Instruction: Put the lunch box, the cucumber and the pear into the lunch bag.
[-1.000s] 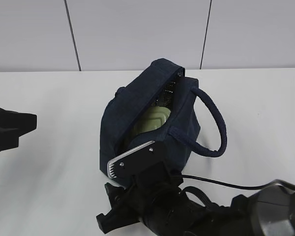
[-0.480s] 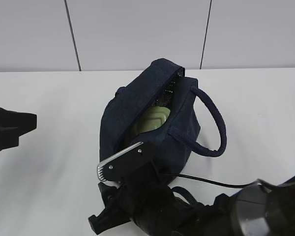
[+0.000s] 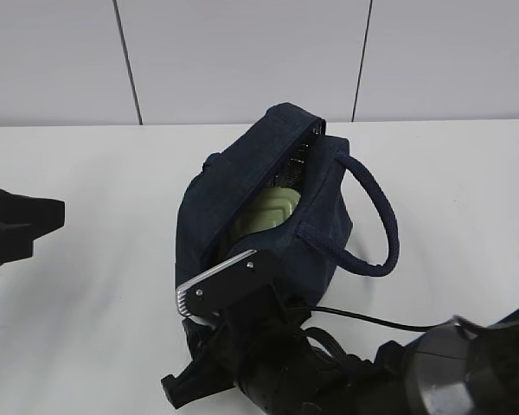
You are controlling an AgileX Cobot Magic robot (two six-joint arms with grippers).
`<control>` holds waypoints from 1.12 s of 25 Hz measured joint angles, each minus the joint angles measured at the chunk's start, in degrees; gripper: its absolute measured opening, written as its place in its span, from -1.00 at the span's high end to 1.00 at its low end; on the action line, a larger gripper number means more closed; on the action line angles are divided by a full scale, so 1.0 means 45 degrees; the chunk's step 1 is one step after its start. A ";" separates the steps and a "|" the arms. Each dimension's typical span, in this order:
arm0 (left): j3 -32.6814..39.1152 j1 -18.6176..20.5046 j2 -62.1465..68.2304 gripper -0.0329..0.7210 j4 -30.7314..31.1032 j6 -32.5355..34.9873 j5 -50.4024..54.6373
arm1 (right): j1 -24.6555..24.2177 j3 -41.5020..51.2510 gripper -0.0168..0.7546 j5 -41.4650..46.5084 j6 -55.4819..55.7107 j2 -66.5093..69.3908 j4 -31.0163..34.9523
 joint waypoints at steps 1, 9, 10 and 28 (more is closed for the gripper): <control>0.0000 0.0000 0.0000 0.23 0.0000 0.0000 0.0000 | 0.0000 0.0000 0.14 0.0000 -0.0061 0.0000 0.0058; 0.0000 0.0000 0.0000 0.23 0.0000 0.0000 0.0000 | 0.0000 0.0000 0.72 0.0000 -0.0165 0.0000 0.0178; 0.0000 0.0000 0.0000 0.23 0.0000 0.0000 0.0000 | 0.0000 0.0000 0.80 0.0000 -0.0174 0.0000 0.0228; 0.0000 0.0000 0.0000 0.36 0.0403 0.0092 0.0245 | 0.0000 0.0000 0.94 0.3363 -0.4252 -0.3930 0.2604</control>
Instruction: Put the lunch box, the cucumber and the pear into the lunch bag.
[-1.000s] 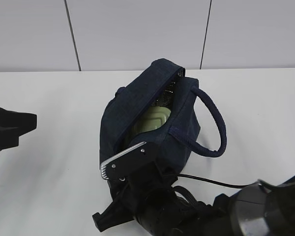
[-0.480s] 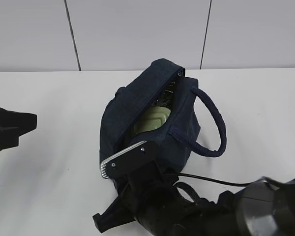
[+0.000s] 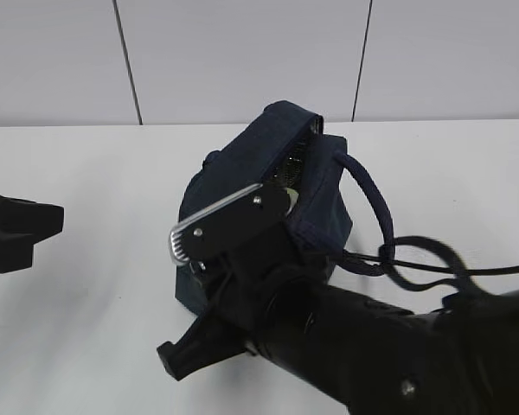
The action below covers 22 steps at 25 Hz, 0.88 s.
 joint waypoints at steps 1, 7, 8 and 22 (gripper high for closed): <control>0.0000 0.0000 0.0000 0.39 0.0019 0.0037 0.0090 | 0.0000 0.0000 0.94 0.0059 -0.0547 -0.0322 0.0395; 0.0000 0.0000 0.0000 0.46 0.0058 0.0479 0.1156 | 0.0000 0.0023 0.94 0.0442 -0.2589 -0.1757 0.2189; 0.0000 0.0000 0.0000 0.46 0.0058 0.0649 0.1500 | 0.0000 0.0023 0.94 0.0442 -0.2924 -0.1933 0.2489; -0.1784 0.0000 0.2302 0.27 -0.4049 0.9462 0.4845 | 0.0000 -0.0397 0.94 0.0131 -0.7412 -0.2948 0.6010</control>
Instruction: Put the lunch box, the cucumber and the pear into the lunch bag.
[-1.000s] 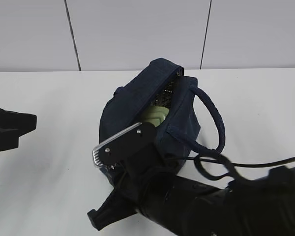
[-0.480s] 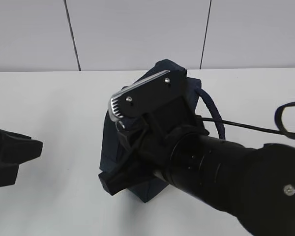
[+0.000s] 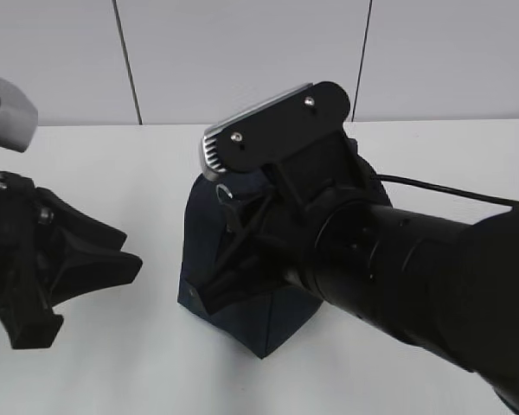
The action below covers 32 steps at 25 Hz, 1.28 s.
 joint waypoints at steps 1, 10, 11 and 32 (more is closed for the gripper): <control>-0.0073 0.0000 0.0297 0.26 -0.0301 0.0556 -0.0249 | 0.0000 -0.0033 0.94 0.0000 -0.0155 0.0000 0.0156; -0.0895 0.0000 0.2885 0.03 -0.2806 0.4972 -0.0336 | 0.0000 -0.0130 0.94 0.0109 -0.0774 -0.0036 0.0621; -0.0984 0.0000 0.3128 0.02 -0.2851 0.5091 -0.0346 | 0.0000 -0.0130 0.94 0.0109 -0.0790 -0.0036 0.0656; -0.2600 0.0000 0.5305 0.93 -0.3501 0.5533 0.0964 | -0.0125 -0.0584 0.94 0.0035 -0.1337 -0.0057 0.1306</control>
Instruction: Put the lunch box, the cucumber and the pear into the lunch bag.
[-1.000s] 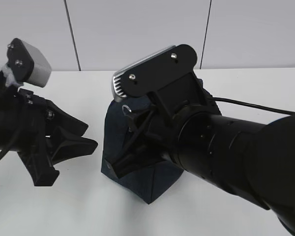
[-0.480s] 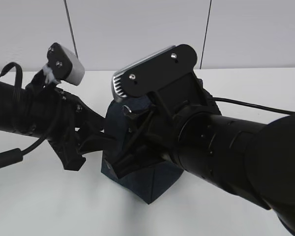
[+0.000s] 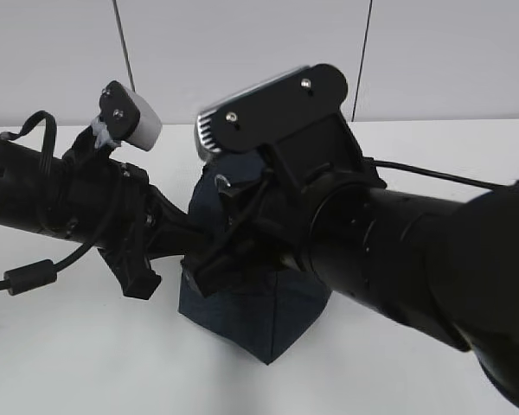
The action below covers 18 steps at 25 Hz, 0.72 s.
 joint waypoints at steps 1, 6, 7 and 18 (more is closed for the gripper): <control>0.0000 0.0000 0.0000 0.93 -0.0011 0.0000 0.0000 | -0.0137 -0.0156 0.94 -0.0009 -0.0346 0.0000 0.0428; 0.0000 0.0000 0.0000 0.94 -0.0026 0.0000 0.0025 | -0.0912 -0.0958 0.94 -0.0142 -0.2322 0.0000 0.2248; 0.0000 0.0000 0.0000 0.94 -0.0026 0.0000 0.0051 | -0.1109 -0.1080 0.94 -0.0142 -0.2538 0.0000 0.2457; 0.0000 0.0000 0.0000 0.94 -0.0014 0.0000 0.0278 | -0.4617 -0.1839 0.94 0.2186 -0.4688 0.0185 0.5625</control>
